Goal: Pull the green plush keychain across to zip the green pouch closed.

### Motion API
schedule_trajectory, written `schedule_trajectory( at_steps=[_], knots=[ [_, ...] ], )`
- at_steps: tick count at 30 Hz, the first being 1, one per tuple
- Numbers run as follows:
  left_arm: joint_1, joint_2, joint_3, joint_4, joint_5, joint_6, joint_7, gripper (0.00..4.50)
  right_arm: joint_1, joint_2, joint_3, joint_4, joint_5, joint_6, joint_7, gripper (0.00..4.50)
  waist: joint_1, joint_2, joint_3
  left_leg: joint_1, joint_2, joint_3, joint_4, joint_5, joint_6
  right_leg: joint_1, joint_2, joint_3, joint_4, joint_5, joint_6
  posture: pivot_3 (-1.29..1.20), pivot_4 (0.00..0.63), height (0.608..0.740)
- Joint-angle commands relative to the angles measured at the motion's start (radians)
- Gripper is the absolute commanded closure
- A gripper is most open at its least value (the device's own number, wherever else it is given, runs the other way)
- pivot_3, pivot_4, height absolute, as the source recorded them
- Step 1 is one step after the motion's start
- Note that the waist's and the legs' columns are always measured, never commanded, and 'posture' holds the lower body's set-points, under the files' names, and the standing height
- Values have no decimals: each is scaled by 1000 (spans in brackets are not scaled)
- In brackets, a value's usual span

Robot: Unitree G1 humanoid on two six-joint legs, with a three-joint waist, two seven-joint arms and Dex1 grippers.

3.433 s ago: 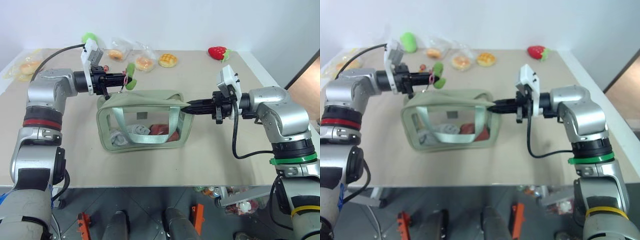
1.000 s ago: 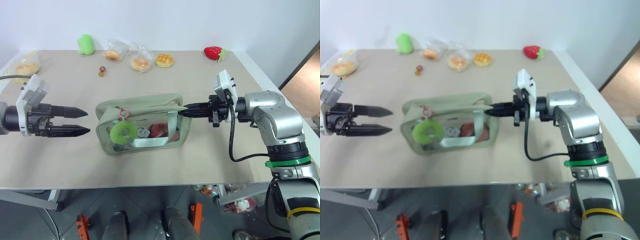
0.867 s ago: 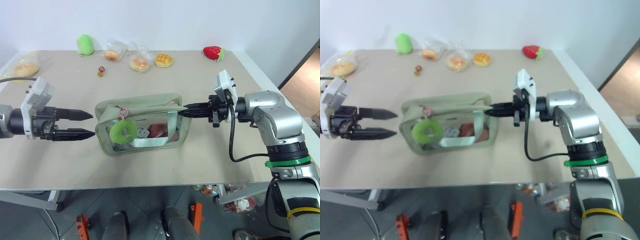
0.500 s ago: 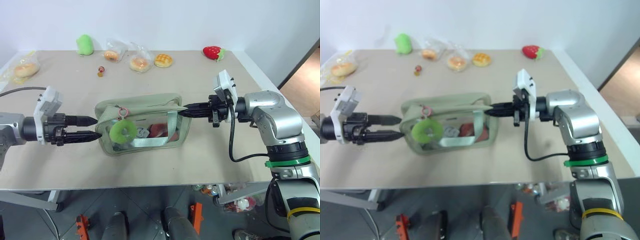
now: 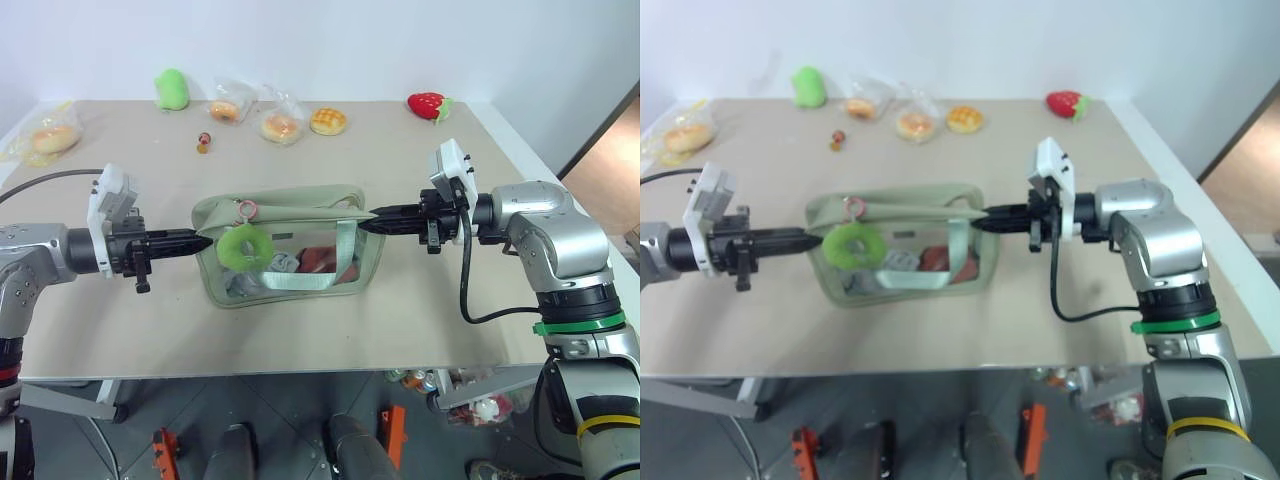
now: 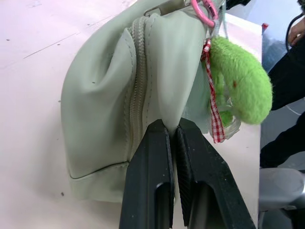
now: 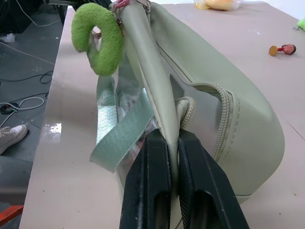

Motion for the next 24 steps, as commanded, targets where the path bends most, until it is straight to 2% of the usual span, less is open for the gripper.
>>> schedule_trajectory(
  at_steps=[1,2,4,7,14,19,22,24],
  knots=[
    [-45,-10,-7,6,8,-27,14,4465,-16,-4,-40,-28,24,-4,-11,4500,2,0,0,0,0,0,0,0,0,0,0,0,0,0,0,0,150,740],
    [-57,-12,-11,17,15,-34,18,4465,-21,-1,-50,-24,32,2,-17,4500,3,0,0,0,0,0,0,0,0,0,0,0,0,0,0,0,150,740],
    [-81,-19,-17,34,26,-42,26,4500,-28,2,-78,-28,70,26,-17,3726,5,0,0,0,0,0,0,0,0,0,0,0,0,0,0,0,150,740],
    [-106,-30,-25,39,31,-48,30,4500,-23,-9,-105,-60,116,54,-3,2899,10,0,0,0,0,0,0,0,0,0,0,0,0,0,0,0,150,740],
    [-125,-53,-49,39,42,-60,31,4500,-53,-35,-188,-57,173,75,-39,493,15,0,0,0,0,0,0,0,0,0,0,0,0,0,1,0,150,740],
    [-119,-63,-51,32,44,-62,32,4500,-141,-16,-301,-92,351,187,-83,493,15,1,0,0,0,0,0,0,0,0,0,1,0,0,1,0,150,740],
    [-116,-68,-51,27,43,-62,35,4500,-164,13,-290,-184,459,302,-132,493,15,1,0,0,0,-1,0,0,0,1,0,0,0,0,1,0,150,740],
    [-116,-74,-49,25,39,-58,39,4500,-159,37,-240,-249,484,376,-193,493,15,1,0,0,0,-1,0,0,0,1,0,0,0,0,1,0,150,740]
  ],
)
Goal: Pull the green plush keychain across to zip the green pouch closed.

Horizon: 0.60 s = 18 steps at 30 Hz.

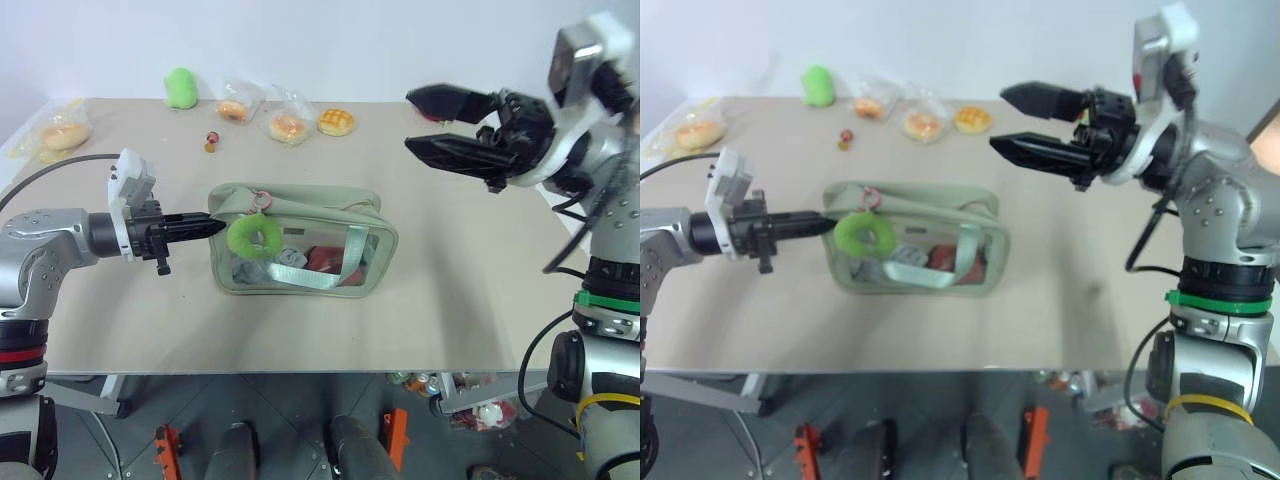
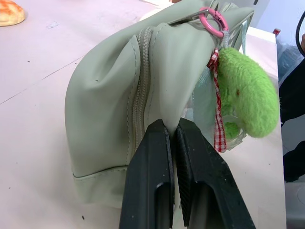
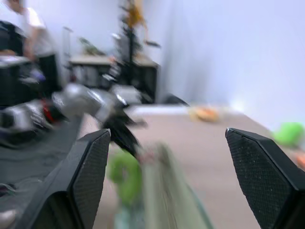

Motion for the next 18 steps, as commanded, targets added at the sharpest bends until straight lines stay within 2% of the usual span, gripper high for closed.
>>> schedule_trajectory(
  at_steps=[1,2,4,9,18],
  knots=[
    [-11,-9,3,-33,-10,-12,7,4500,-2,29,88,-135,48,131,-108,493,0,0,0,0,0,0,0,0,0,0,0,0,0,0,0,0,150,740],
    [-8,-13,3,-36,-10,-13,10,4500,19,26,150,-188,7,140,-133,493,0,0,0,0,0,0,0,0,0,0,0,0,0,0,0,0,150,740],
    [4,-21,7,-50,-17,-10,17,4500,49,28,200,-290,57,222,-168,493,3,-1,0,0,0,0,0,0,0,0,0,0,0,0,0,0,150,740],
    [14,-27,10,-62,-19,-10,26,4500,4,133,232,-257,122,453,-378,493,4,-1,0,-2,-1,1,2,0,0,0,-1,1,-1,0,0,0,150,740],
    [23,-34,16,-74,-22,-11,38,4500,45,197,335,-261,36,517,-509,493,5,-2,-1,-2,-1,0,2,0,0,0,-2,0,-1,0,0,0,150,740]
  ],
)
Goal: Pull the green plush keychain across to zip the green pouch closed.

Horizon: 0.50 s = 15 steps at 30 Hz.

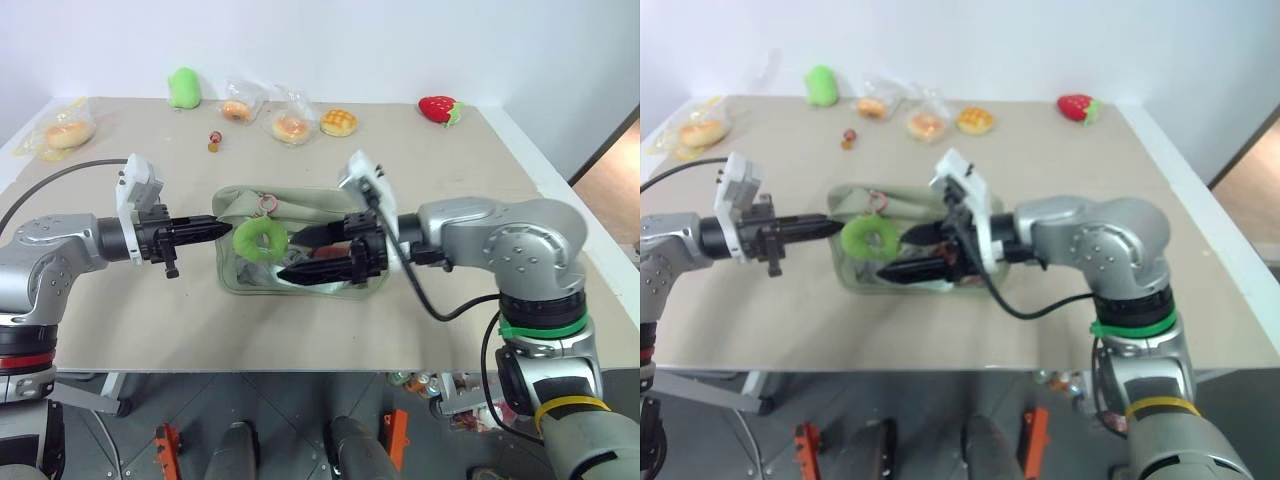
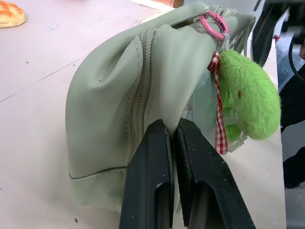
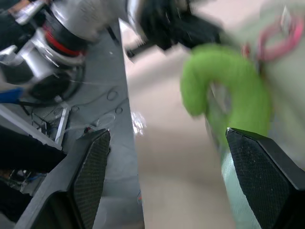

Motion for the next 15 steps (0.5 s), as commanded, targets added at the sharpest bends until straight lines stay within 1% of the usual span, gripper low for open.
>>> schedule_trajectory(
  at_steps=[1,5,12,15],
  knots=[
    [2,0,14,-44,-19,-10,1,4500,-4,-8,25,-29,-43,-22,-25,493,0,0,0,0,0,0,0,0,0,0,0,0,0,0,0,0,150,740],
    [10,1,18,-55,-24,-7,6,4500,-10,-30,80,-12,-142,-96,-34,493,0,0,0,0,0,0,0,0,0,0,0,0,0,0,0,0,150,740],
    [4,1,8,-46,-16,-14,7,4500,-52,-45,106,34,-243,-182,-6,493,-1,0,0,0,0,0,0,0,0,0,0,0,-1,0,0,0,150,740],
    [1,1,4,-42,-13,-17,5,4500,-71,-27,106,57,-273,-194,-15,493,-2,0,0,0,0,0,0,0,0,0,0,0,-1,0,0,0,150,740]
  ],
)
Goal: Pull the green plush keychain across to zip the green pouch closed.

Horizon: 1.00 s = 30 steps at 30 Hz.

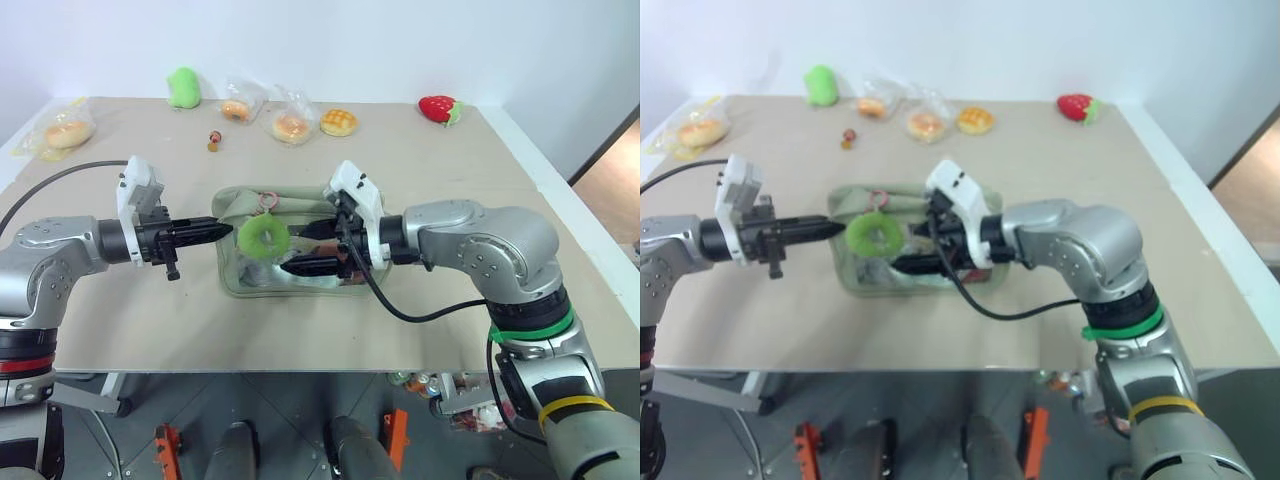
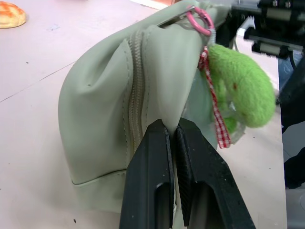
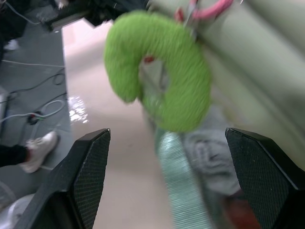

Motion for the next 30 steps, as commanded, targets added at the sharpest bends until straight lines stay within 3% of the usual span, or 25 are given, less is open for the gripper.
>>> schedule_trajectory(
  at_steps=[1,23,30],
  knots=[
    [-14,3,1,-20,-5,-17,-4,4500,-38,14,-5,15,-42,-32,-10,493,-2,0,0,0,0,0,0,0,0,0,0,0,0,0,0,0,150,740],
    [0,-6,-5,-11,9,-30,5,4500,-91,152,34,113,-155,-99,21,493,-3,0,0,0,1,0,-1,0,0,-1,1,0,0,0,-1,0,150,740],
    [3,-3,-2,-2,10,-35,8,4500,-95,152,26,118,-172,-116,38,2784,-3,0,0,0,1,0,-1,0,0,-1,1,0,0,0,-1,0,150,740]
  ],
)
